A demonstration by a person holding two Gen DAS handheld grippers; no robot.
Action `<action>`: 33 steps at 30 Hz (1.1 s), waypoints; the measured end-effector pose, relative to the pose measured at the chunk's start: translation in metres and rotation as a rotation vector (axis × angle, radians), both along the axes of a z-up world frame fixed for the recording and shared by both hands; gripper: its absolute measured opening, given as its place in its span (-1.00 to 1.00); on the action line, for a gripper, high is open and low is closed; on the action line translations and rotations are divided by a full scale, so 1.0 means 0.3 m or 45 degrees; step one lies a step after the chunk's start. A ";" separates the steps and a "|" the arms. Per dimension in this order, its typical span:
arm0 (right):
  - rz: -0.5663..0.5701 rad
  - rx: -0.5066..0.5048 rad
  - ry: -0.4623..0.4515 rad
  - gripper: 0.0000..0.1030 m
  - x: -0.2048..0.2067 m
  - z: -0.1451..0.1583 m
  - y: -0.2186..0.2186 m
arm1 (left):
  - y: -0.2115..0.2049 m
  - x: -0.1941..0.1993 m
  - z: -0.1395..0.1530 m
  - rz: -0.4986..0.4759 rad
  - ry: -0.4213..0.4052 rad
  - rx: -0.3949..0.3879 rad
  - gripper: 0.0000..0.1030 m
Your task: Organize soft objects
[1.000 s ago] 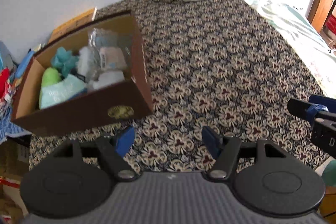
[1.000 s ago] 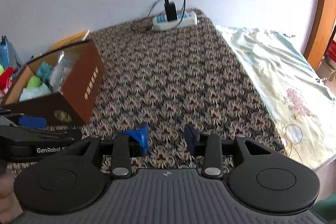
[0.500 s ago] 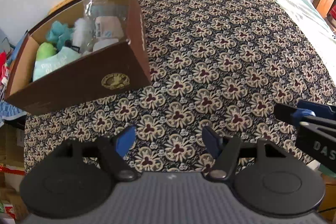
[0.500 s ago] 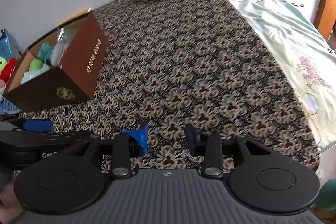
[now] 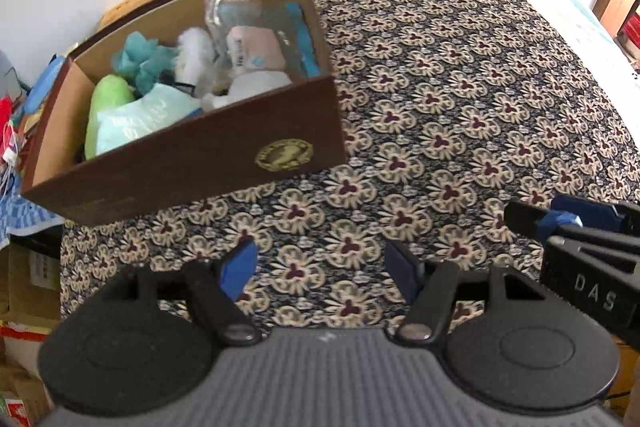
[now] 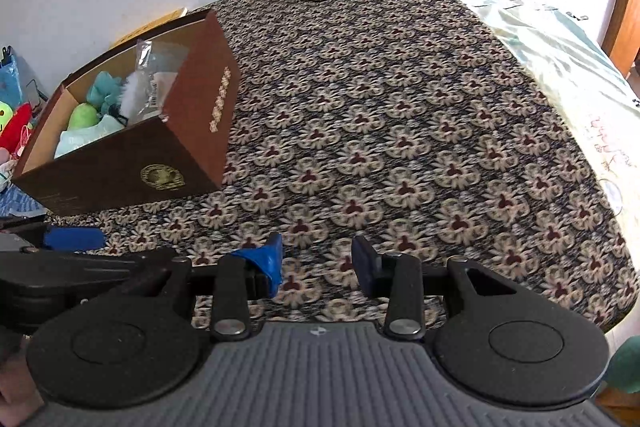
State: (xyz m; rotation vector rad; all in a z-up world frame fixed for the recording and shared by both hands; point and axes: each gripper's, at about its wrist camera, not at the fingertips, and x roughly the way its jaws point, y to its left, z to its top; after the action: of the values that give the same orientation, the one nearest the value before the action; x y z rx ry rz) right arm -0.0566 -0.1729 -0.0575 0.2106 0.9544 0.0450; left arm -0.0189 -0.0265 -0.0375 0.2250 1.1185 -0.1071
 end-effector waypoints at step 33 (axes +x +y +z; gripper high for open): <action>0.180 -0.102 -0.145 -0.58 0.115 0.180 0.490 | 0.517 0.103 0.180 0.188 -0.242 0.038 0.33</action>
State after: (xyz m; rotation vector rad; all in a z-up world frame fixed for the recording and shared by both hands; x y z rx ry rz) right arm -0.0221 -0.0259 -0.0036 0.0655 0.8548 0.1467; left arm 0.0120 0.1287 0.0165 0.1744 0.9441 0.0616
